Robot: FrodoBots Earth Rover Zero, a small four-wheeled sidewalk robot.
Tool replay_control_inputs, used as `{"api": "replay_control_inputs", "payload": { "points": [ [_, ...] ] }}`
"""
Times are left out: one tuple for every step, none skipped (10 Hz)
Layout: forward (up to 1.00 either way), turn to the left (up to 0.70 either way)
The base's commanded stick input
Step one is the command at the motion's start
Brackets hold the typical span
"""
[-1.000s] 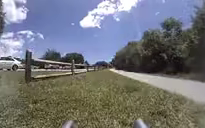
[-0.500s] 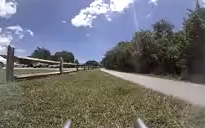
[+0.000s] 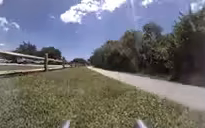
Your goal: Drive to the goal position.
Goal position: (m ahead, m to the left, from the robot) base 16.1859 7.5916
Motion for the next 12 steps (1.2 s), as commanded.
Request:
{"api": "replay_control_inputs", "payload": {
  "points": [
    [0.5, 0.0],
    [0.5, 0.0],
    [0.5, 0.0],
    [0.5, 0.0],
    [0.5, 0.0],
    [0.5, 0.0],
    [0.5, 0.0],
    [0.5, 0.0],
    [0.5, 0.0],
    [0.5, 0.0],
    [0.5, 0.0],
    [0.5, 0.0]
  ]
}}
